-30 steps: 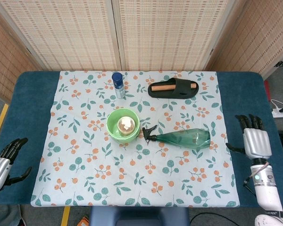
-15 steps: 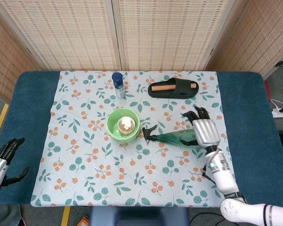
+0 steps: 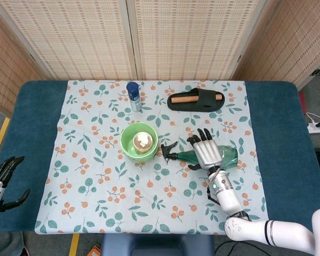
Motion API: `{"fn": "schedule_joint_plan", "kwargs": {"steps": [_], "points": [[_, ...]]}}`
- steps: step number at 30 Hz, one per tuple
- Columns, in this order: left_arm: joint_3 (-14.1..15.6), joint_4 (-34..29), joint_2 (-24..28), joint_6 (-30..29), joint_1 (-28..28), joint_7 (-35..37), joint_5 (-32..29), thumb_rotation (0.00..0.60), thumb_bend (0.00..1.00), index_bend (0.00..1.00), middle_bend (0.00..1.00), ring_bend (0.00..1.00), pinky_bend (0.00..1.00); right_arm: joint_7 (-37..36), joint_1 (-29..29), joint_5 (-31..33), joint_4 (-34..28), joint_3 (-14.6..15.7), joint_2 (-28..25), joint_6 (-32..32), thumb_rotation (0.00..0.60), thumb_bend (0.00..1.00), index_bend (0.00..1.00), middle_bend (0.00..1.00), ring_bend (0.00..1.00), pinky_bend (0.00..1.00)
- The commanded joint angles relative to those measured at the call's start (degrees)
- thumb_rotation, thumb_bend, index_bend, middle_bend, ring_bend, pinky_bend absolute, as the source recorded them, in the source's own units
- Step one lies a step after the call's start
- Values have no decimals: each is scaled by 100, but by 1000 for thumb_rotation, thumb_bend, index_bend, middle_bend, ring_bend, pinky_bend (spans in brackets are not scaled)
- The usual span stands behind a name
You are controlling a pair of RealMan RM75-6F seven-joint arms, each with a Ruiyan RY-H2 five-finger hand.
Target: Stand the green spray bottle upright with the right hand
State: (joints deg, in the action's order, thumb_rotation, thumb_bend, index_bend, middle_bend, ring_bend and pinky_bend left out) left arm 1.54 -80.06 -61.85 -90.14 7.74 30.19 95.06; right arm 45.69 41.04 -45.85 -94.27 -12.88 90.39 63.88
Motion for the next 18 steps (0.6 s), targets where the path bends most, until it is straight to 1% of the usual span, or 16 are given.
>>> {"fn": "schedule_joint_plan", "kwargs": {"steps": [1, 5, 10, 15, 18], "points": [[4, -3, 9, -6, -4, 21, 10, 600, 317, 48, 78, 0, 109, 180, 160, 190, 336, 137, 239, -78, 600, 34, 259, 207, 0, 0], [29, -13, 30, 3, 3, 70, 52, 600, 317, 50, 78, 0, 109, 215, 245, 252, 575, 188, 401, -101, 600, 33, 261, 208, 0, 0], [36, -3, 30, -41, -9, 99, 82, 600, 317, 51, 78, 0, 109, 78, 284, 137, 844, 242, 530, -145, 600, 33, 284, 223, 0, 0], [105, 30, -24, 103, 55, -17, 172, 600, 317, 51, 78, 0, 109, -45, 413, 257, 1160, 125, 635, -356, 600, 33, 284, 225, 0, 0], [119, 12, -39, 88, 62, -89, 219, 600, 318, 51, 79, 0, 109, -94, 520, 349, 1415, 70, 732, -532, 600, 33, 291, 227, 0, 0]]}}
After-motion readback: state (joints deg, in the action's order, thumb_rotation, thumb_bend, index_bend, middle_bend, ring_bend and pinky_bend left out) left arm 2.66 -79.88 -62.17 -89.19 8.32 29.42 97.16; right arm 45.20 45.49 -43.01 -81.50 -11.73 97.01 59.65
